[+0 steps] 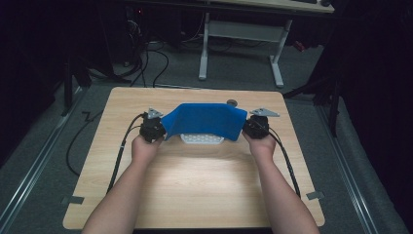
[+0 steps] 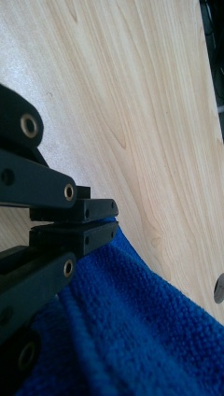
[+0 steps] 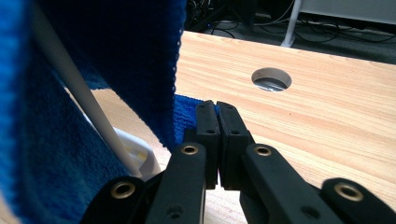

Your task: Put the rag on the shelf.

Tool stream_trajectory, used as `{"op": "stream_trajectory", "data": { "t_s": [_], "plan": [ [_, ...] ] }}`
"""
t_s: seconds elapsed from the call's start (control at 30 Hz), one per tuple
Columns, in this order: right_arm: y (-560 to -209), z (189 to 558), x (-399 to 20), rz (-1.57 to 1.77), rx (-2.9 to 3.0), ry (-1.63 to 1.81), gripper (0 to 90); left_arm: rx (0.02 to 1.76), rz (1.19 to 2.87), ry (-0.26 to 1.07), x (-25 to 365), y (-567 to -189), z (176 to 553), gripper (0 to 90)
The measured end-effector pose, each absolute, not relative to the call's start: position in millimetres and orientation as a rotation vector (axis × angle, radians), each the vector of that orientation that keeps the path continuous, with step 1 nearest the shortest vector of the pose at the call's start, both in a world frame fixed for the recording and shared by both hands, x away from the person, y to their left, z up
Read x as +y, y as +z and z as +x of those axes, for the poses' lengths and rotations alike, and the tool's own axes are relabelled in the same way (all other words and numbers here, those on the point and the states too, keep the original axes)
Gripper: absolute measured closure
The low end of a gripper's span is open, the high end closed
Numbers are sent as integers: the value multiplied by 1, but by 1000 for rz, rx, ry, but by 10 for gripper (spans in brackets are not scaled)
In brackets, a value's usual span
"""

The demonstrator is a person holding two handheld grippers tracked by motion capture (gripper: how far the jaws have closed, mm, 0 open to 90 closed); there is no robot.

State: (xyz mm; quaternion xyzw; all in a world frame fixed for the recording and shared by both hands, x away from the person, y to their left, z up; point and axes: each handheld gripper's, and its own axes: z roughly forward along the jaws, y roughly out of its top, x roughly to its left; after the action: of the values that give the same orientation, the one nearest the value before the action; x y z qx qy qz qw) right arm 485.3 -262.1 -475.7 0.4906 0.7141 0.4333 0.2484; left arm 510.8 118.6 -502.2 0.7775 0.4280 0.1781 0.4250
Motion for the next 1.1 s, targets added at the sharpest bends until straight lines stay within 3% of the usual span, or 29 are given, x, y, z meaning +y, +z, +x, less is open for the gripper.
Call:
{"op": "stream_trajectory", "data": {
  "t_s": [0.2,0.53,0.67,1.1],
  "plan": [
    [-478,484,-261,1335,1949,1169,886,1080,1931,438,121,-504,508,857],
    [-476,476,-271,1355,1911,1162,781,1124,1891,443,136,-503,501,746],
    [-474,474,-277,1351,1912,1149,780,1134,1878,456,142,-501,498,712],
    [-477,465,-293,1375,1889,1100,760,1157,1866,481,155,-504,490,700]
  ]
}}
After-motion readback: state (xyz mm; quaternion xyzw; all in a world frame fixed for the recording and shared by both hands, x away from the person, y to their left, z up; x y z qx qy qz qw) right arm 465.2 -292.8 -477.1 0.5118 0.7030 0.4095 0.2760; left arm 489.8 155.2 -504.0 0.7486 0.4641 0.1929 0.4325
